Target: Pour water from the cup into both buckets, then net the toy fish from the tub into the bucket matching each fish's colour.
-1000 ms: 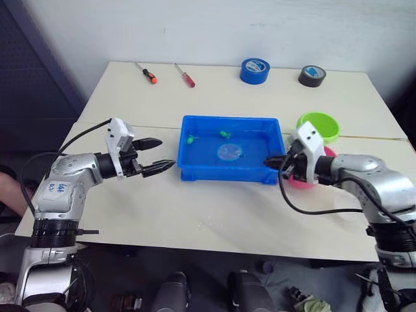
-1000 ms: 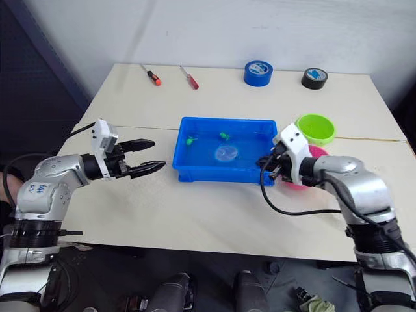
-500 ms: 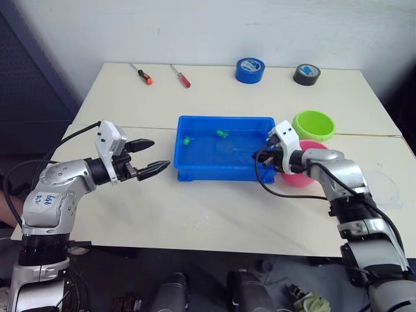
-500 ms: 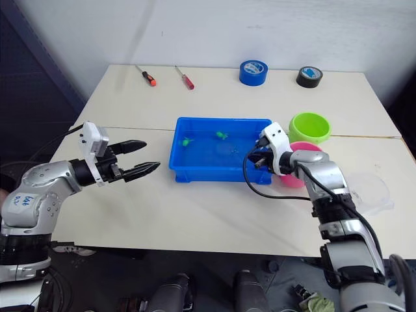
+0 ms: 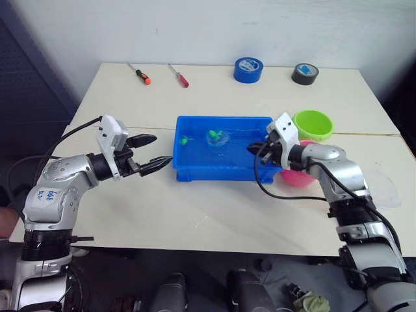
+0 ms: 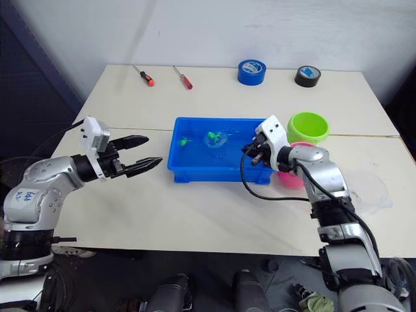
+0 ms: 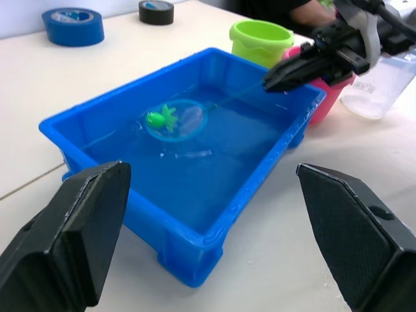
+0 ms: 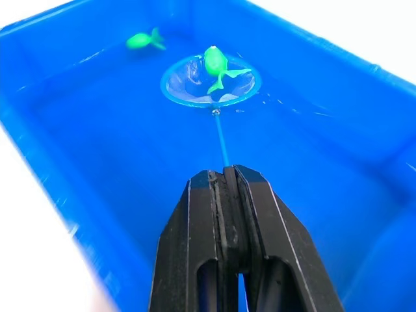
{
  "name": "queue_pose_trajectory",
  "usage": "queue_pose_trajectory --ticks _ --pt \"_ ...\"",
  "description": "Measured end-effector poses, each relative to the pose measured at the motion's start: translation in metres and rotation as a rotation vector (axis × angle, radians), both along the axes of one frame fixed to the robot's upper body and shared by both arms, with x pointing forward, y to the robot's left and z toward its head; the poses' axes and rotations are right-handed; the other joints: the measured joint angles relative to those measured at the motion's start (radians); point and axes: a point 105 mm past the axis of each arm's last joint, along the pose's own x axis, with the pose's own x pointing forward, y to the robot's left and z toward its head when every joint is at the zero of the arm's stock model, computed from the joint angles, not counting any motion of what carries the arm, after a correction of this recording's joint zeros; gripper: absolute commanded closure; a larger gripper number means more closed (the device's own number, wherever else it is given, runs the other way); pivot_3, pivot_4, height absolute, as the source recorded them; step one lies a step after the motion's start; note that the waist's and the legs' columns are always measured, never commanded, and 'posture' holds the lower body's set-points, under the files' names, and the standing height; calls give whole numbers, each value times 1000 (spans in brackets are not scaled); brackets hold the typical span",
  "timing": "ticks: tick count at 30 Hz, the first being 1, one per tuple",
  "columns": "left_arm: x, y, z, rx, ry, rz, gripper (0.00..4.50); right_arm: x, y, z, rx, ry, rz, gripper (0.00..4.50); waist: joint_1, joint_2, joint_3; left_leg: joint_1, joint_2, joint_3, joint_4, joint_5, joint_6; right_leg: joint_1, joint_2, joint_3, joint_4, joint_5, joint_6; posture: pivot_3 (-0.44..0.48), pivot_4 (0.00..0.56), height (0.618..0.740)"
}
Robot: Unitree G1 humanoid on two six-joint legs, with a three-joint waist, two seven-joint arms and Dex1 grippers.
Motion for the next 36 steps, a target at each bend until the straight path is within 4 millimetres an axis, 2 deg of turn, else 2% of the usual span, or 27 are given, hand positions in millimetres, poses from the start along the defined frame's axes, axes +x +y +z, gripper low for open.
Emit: queue_pose_trajectory --ticks 3,9,13,17,22,27,29,33,36 --pt "8 -9 3 -24 12 -43 49 -16 -8 1 -20 -35 11 4500 11 0 0 0 0 0 0 0 0 0 2 0 0 0 0 0 150 740" --pt "16 -34 6 -47 24 -164 49 -40 -26 19 -55 -135 -25 4500 19 0 0 0 0 1 0 0 0 0 3 1 -1 0 0 0 150 740" --pt "24 -52 6 -58 22 -233 49 -51 -37 26 -5 -138 -86 4500 20 0 0 0 -1 2 1 0 1 0 3 1 -1 0 0 0 150 740" --pt "29 -68 7 -58 8 -292 49 -59 -44 26 -43 -144 -114 4500 20 0 0 0 -1 2 1 0 1 0 4 1 -2 0 0 0 150 740" --pt "35 -79 5 -62 4 -334 49 -62 -57 20 -76 -138 -170 4500 19 0 0 0 -1 3 1 0 1 0 4 1 -2 0 0 0 150 740" --pt "41 -89 10 -66 -25 -357 49 -60 -64 44 -69 -228 -220 4500 21 0 0 0 -1 2 1 0 2 0 4 1 -1 0 0 0 150 740" --pt "40 -94 10 -68 -34 -374 49 -61 -80 60 -107 -275 -270 4500 22 0 0 0 -1 2 1 0 2 0 4 1 -1 0 0 0 150 740" --pt "39 -100 9 -76 -36 -395 49 -61 -107 77 -157 -316 -362 4500 24 0 0 0 -2 2 1 0 2 1 4 1 -2 0 0 0 150 740" --pt "37 -105 8 -87 -35 -410 49 -57 -140 88 -191 -329 -488 4500 24 0 0 0 -2 3 2 0 3 1 4 2 -2 0 1 0 150 740"
